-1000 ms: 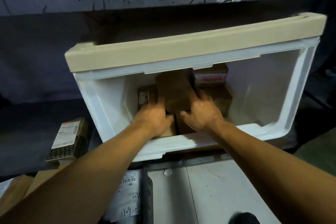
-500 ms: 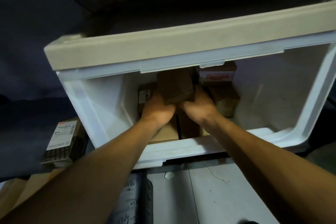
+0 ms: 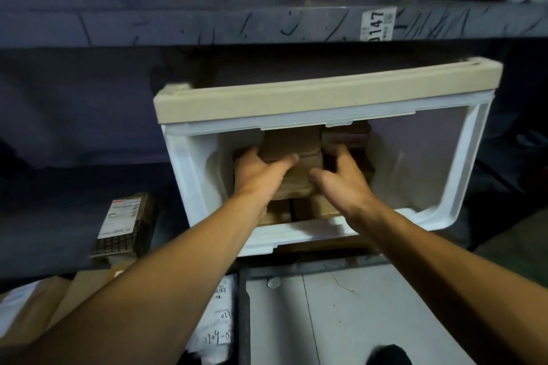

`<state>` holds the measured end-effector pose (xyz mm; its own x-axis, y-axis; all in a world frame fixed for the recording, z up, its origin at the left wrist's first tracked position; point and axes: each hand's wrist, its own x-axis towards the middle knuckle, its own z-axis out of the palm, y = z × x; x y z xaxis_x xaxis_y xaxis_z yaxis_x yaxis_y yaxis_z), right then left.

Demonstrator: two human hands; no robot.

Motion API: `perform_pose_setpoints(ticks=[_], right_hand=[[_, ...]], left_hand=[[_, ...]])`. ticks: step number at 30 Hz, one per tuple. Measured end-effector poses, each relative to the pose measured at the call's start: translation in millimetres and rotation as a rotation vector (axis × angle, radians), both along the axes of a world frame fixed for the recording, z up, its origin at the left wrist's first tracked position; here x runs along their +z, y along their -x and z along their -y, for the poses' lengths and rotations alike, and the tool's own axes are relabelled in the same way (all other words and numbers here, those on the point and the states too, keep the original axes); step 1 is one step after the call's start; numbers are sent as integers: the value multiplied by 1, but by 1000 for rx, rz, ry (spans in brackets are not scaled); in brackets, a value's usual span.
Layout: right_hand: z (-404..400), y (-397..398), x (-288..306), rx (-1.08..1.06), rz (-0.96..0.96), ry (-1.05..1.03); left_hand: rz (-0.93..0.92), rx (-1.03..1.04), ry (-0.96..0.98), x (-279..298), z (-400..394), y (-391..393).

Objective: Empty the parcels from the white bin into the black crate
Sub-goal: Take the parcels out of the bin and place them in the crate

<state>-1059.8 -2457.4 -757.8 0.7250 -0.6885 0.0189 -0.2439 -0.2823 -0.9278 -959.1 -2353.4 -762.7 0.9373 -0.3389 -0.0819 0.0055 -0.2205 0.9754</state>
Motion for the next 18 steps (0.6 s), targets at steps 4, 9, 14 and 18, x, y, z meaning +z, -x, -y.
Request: perform_pose_setpoints(ticks=[4,9,14,18], right_hand=[[-27,28,18,42,-17,-42],[-67,69,39,115,-37,-13],[-98,97,52,194,2,-58],[-103,103,62,217,15,-132]], left_hand=[[119,-51,-105,11,-29,28],[170,-122,-129,28,-63,61],[213,-181,-109,43,-91,79],[283,-228,-138,49,-117,79]])
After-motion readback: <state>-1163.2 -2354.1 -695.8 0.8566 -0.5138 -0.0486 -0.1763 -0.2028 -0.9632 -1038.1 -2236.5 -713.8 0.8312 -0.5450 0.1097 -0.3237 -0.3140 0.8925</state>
